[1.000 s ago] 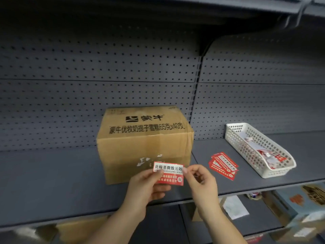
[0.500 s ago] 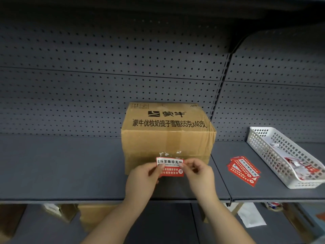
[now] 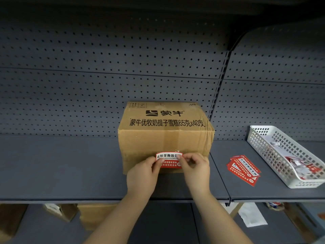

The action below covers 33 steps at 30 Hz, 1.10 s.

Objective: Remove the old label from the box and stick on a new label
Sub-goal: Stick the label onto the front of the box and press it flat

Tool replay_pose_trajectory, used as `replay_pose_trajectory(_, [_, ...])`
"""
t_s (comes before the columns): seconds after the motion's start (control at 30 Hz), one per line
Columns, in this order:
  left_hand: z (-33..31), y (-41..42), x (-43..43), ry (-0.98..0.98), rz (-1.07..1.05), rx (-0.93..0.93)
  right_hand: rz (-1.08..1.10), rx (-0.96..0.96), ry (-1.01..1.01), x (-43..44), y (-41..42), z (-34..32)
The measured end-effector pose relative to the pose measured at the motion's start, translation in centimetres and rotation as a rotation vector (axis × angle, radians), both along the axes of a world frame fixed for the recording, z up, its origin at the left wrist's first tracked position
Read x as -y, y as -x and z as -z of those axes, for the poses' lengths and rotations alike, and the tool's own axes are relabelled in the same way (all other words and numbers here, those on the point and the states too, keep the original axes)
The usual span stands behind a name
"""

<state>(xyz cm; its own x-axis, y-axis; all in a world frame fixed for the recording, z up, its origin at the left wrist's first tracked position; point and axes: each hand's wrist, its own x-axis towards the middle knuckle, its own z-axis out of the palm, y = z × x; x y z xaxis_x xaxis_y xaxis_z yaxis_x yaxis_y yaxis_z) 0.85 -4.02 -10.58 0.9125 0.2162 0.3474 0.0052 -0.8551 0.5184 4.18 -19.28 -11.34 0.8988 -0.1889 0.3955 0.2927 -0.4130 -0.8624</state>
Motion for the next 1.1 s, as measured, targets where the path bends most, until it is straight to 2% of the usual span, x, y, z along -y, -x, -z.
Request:
replay_pose_trajectory(0.2, [0.3,-0.5,-0.1,0.041,-0.015,0.034,0.025,0.002,0.010,-0.3,-0.2,-0.1])
replay_pose_trajectory(0.5, [0.6,-0.8,0.0,0.081,-0.060,0.037,0.087,0.070,0.160,-0.4,-0.8,0.6])
replay_pose_trajectory(0.83, [0.9,-0.9,0.2,0.051,-0.078,0.066,0.100,0.107,0.217,-0.2,-1.1,0.7])
replay_pose_trajectory(1.1, [0.5,-1.0,0.1,0.103,-0.102,0.045,0.128,0.179,0.369,-0.6,-1.1,-0.1])
